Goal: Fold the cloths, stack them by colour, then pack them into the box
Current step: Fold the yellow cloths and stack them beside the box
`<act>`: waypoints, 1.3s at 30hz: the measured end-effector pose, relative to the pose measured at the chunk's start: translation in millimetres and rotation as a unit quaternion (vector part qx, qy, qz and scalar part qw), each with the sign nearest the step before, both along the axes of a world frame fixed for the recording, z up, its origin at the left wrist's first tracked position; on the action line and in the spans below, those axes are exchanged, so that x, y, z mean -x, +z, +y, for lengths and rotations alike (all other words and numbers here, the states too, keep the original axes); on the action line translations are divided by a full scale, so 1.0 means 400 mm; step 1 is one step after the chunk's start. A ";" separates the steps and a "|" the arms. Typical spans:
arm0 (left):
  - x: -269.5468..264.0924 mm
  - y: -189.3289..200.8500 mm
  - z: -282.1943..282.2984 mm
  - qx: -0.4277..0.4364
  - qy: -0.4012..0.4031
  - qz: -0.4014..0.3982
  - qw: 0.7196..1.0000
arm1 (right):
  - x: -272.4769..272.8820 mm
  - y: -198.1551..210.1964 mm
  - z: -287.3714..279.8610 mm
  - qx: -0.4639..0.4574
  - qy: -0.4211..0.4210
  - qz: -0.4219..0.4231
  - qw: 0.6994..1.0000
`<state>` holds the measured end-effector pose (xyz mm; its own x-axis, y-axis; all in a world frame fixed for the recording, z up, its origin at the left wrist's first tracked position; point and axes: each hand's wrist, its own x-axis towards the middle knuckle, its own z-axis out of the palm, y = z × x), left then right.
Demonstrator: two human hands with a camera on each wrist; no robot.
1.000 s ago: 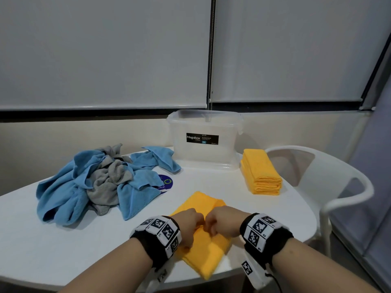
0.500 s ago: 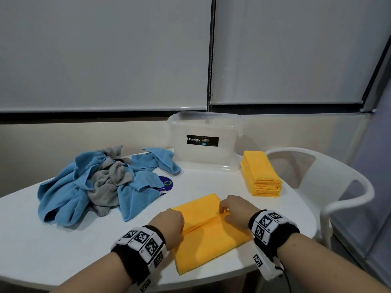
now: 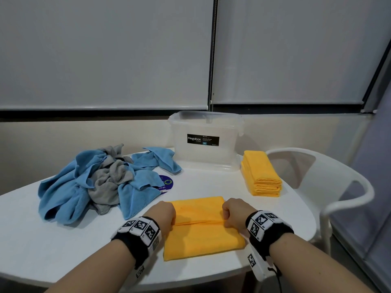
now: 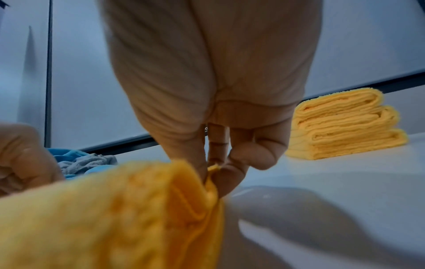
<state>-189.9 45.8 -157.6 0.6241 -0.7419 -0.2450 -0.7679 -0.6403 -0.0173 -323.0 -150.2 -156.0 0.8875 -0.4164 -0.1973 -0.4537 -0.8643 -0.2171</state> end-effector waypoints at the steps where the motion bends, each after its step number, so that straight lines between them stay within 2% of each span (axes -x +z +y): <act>1: -0.002 -0.002 0.000 0.001 -0.004 -0.004 1.000 | 0.001 -0.002 -0.001 0.001 -0.005 -0.008 1.000; 5: 0.009 -0.001 -0.003 0.005 -0.003 -0.007 1.000 | 0.005 -0.010 -0.002 0.005 -0.018 -0.015 1.000; 7: 0.017 0.003 0.009 0.010 -0.010 0.005 1.000 | 0.013 -0.002 0.009 0.043 -0.008 -0.003 0.999; 10: 0.036 0.008 0.031 0.036 -0.037 0.015 0.999 | 0.026 0.011 0.037 0.117 0.028 -0.047 0.992; 12: 0.061 0.006 0.035 0.039 -0.057 0.024 0.997 | 0.033 0.015 0.077 0.110 0.075 -0.075 0.988; 13: 0.081 0.004 0.031 0.029 -0.067 0.024 0.997 | 0.034 0.015 0.107 0.090 0.106 -0.056 0.989; 15: 0.118 -0.007 0.016 -0.004 -0.079 0.023 0.997 | 0.030 0.000 0.169 0.061 0.148 0.032 0.987; 18: 0.136 -0.046 0.002 -0.051 -0.056 0.030 0.997 | 0.023 -0.041 0.203 0.034 0.141 0.126 0.981; 24: 0.101 -0.058 0.048 -0.067 -0.032 0.076 0.994 | 0.062 -0.040 0.115 -0.004 0.117 0.169 0.979; 27: 0.082 -0.050 0.075 -0.074 -0.051 0.100 0.991 | 0.077 -0.032 0.096 -0.006 0.119 0.172 0.978; 31: 0.076 -0.032 0.074 -0.091 -0.035 0.097 0.991 | 0.062 -0.002 0.095 -0.014 0.110 0.204 0.973; 36: 0.055 0.001 0.003 -0.009 -0.012 0.046 0.999 | -0.022 0.043 0.109 -0.004 0.097 0.076 0.992; 39: 0.039 -0.021 -0.058 -0.025 -0.009 0.027 0.999 | -0.105 0.007 0.142 0.007 0.116 0.103 0.988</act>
<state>-205.5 22.6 -166.1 0.5952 -0.7392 -0.3152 -0.7802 -0.6255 -0.0065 -281.1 -93.4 -153.1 0.9013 -0.2102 -0.3787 -0.2760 -0.9526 -0.1281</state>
